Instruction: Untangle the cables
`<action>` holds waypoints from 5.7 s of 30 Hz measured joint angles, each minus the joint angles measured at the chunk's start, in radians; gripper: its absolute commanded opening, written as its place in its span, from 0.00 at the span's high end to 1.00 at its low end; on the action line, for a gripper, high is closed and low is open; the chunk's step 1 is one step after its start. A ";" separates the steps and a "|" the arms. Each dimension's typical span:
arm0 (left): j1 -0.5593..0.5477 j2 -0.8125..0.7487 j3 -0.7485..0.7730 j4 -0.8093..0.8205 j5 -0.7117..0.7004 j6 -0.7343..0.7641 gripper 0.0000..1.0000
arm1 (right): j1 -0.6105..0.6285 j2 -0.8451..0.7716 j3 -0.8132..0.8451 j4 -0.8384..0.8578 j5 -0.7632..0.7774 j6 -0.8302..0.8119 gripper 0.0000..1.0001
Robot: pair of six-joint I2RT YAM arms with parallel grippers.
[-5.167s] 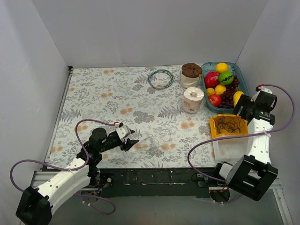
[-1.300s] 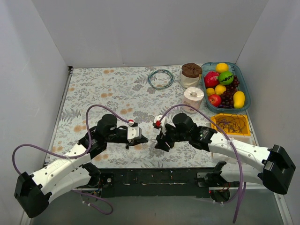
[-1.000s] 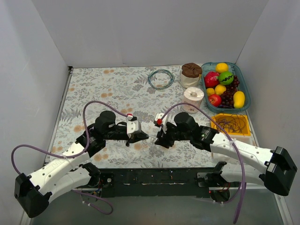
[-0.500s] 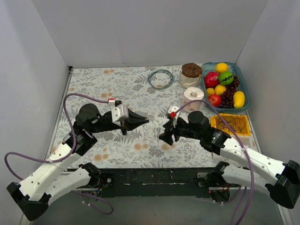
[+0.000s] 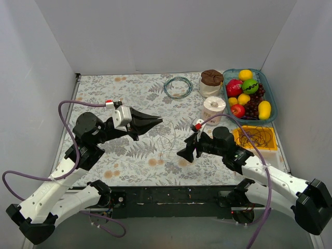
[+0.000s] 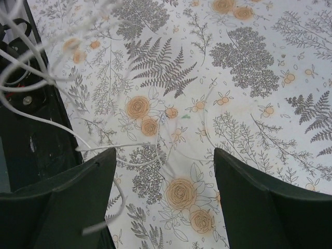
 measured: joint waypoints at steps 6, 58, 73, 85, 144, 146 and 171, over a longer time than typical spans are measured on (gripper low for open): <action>0.002 0.002 0.023 0.059 0.001 -0.024 1.00 | -0.015 0.076 -0.017 0.058 -0.018 0.021 0.18; 0.103 -0.007 0.002 0.159 -0.769 0.234 1.00 | -0.574 0.003 0.124 -0.256 0.185 0.152 0.99; 0.176 -0.019 0.063 0.302 -0.892 0.454 1.00 | -0.959 0.002 0.293 -0.493 0.116 0.024 0.99; 0.206 -0.017 0.004 0.298 -0.880 0.512 1.00 | -1.031 0.004 0.393 -0.566 0.076 -0.034 0.99; 0.285 -0.168 -0.657 0.200 -0.082 -0.237 1.00 | -1.077 -0.340 0.724 -1.003 0.703 -0.006 0.99; 0.285 -0.168 -0.658 0.208 -0.086 -0.233 1.00 | -1.078 -0.341 0.702 -0.995 0.705 -0.006 0.99; 0.301 -0.189 -0.658 0.211 -0.142 -0.180 1.00 | -1.078 -0.329 0.283 -0.837 0.727 0.047 0.99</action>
